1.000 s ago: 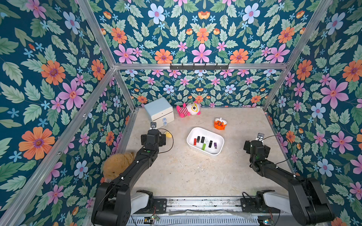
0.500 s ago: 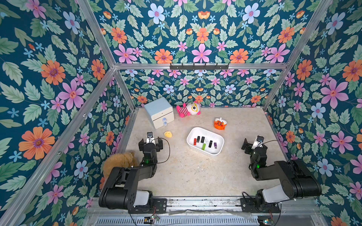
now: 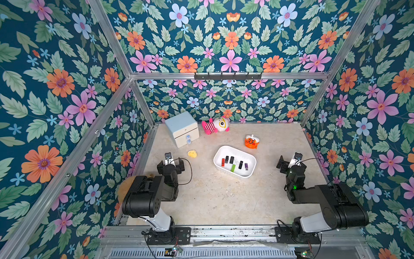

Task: Put the usb flash drive into the storage box
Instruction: Reset both arms

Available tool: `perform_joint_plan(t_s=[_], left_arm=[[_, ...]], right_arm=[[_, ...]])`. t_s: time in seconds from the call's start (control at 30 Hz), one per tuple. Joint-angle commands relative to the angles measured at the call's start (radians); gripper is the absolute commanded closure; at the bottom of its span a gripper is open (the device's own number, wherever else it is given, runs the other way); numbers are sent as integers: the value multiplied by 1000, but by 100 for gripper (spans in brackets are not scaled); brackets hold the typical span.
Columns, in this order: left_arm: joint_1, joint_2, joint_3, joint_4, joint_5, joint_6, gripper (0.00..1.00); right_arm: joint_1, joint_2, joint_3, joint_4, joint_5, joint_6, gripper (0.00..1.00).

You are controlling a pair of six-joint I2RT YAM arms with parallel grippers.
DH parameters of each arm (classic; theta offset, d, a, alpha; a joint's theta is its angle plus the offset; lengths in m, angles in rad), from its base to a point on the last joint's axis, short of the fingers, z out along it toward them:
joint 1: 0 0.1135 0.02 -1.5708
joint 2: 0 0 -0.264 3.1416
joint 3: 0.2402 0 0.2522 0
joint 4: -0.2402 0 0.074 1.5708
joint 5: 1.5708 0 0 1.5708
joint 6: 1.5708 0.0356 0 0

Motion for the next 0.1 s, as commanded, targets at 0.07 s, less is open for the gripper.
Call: perform_joint_plan(t_s=[0.07], left_arm=[[1,-4,7,34,2,-19,0]], right_arm=[[-10,-5,0,-4,-14,16,1]])
